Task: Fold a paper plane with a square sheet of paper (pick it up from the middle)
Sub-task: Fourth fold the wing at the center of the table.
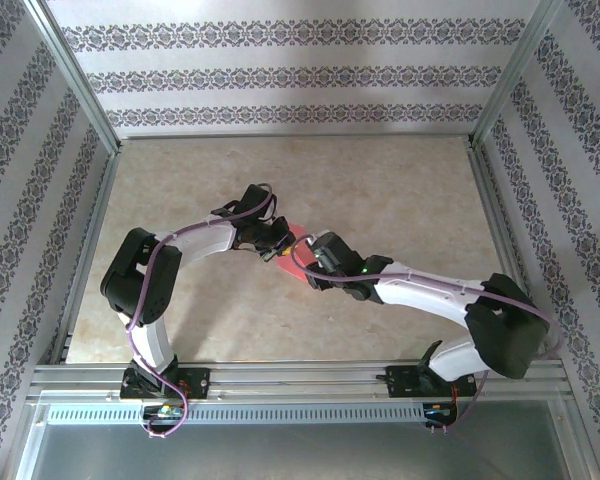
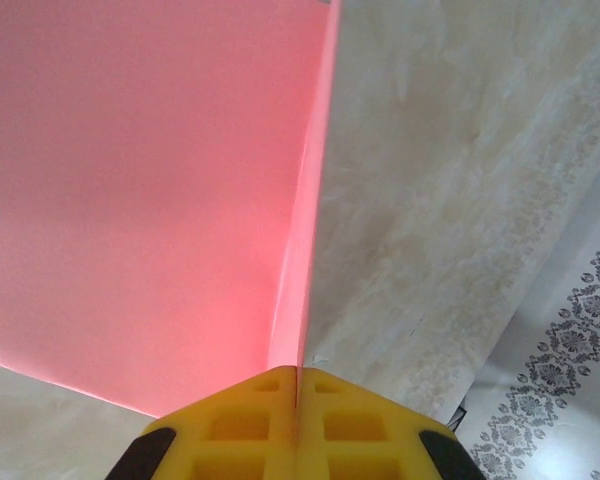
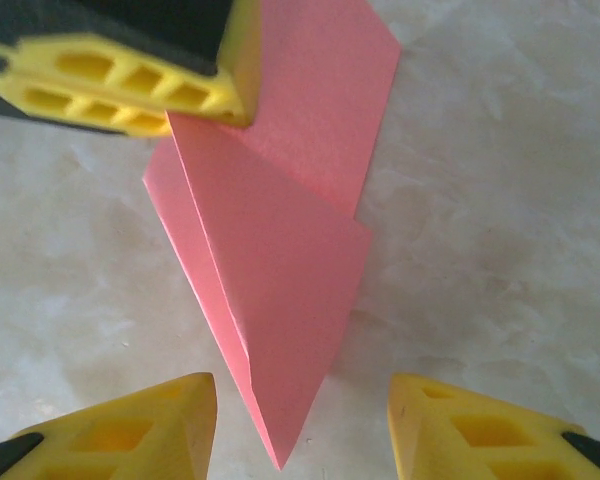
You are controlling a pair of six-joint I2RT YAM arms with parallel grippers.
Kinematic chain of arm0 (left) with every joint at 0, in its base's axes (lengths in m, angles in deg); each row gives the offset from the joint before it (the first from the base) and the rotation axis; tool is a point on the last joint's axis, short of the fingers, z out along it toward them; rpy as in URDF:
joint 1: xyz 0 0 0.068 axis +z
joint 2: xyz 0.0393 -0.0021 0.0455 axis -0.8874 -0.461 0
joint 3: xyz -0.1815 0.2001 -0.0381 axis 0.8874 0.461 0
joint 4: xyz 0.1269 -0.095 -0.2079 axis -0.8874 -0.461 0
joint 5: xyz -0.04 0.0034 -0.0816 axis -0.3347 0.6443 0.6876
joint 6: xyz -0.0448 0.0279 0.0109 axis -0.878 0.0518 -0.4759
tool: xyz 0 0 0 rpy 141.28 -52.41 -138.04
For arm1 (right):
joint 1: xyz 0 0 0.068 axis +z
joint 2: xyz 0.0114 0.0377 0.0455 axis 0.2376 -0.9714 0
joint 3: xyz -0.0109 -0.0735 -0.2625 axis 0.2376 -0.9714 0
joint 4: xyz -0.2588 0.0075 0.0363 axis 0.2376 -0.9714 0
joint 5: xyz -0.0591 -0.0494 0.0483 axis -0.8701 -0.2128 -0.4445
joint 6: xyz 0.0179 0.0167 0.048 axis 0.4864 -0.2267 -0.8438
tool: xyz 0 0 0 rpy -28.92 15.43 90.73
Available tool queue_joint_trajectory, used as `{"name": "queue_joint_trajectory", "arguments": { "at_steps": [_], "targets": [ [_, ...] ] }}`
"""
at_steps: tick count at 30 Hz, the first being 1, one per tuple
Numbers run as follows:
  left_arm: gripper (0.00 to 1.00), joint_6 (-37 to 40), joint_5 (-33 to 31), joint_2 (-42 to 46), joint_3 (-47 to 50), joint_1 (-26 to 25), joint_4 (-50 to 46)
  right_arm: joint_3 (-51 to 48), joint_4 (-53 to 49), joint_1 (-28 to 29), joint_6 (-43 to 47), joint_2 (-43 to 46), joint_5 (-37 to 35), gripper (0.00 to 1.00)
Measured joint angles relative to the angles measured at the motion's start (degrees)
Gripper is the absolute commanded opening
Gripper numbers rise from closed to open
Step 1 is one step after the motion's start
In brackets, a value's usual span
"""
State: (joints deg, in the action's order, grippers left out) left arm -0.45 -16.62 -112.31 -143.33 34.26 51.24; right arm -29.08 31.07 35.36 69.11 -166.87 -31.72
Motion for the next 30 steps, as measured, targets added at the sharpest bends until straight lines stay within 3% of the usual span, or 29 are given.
{"name": "queue_joint_trajectory", "arguments": {
  "at_steps": [10,17,23,30],
  "targets": [
    [0.00,-0.31,-1.18,0.00,-0.28,-0.17,-2.01,4.24,-0.59,3.89,1.07,-9.88,-8.76,0.38],
    [0.01,-0.31,-1.20,-0.31,-0.31,-0.17,-2.54,5.99,-0.52,5.49,1.51,-13.25,-9.90,0.42],
    [0.01,-0.31,-1.20,-0.50,-0.46,-0.17,-3.04,5.90,-1.29,5.92,0.98,-12.46,-11.26,0.43],
    [0.01,-0.39,-1.38,-0.55,-1.07,-0.17,-3.28,4.24,-2.58,5.92,-0.13,-3.87,-12.63,0.45]
  ]
}}
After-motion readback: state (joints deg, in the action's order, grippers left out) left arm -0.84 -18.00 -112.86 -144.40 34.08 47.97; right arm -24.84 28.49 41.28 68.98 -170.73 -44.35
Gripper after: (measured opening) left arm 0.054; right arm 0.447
